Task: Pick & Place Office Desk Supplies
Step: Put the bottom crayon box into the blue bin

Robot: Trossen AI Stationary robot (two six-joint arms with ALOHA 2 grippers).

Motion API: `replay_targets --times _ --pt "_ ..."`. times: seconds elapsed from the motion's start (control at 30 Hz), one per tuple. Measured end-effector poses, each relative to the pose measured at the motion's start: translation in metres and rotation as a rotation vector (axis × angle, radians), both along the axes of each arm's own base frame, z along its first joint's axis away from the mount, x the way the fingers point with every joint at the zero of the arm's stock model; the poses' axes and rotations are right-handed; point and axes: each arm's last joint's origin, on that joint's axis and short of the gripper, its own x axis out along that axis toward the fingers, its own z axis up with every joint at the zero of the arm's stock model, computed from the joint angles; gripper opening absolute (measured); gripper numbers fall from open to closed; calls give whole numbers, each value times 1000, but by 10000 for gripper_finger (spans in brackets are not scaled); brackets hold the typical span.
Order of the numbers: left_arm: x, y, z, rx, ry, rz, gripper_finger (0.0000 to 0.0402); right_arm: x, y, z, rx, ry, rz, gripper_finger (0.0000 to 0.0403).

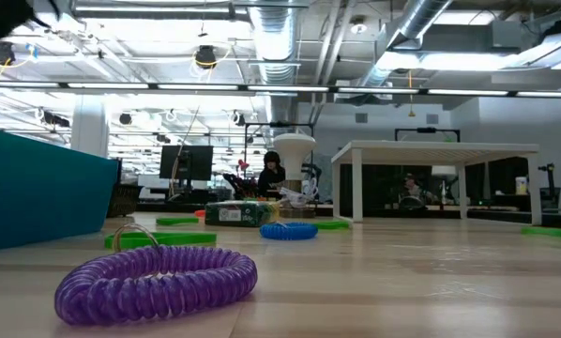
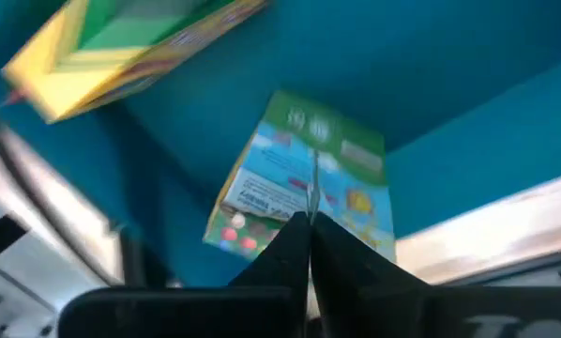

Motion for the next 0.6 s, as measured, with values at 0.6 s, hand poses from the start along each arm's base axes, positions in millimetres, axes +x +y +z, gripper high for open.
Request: replay_targets --times 0.6 --pt "33 33 14 130 -348 113 132 -1 1 0 11 6 32 249"
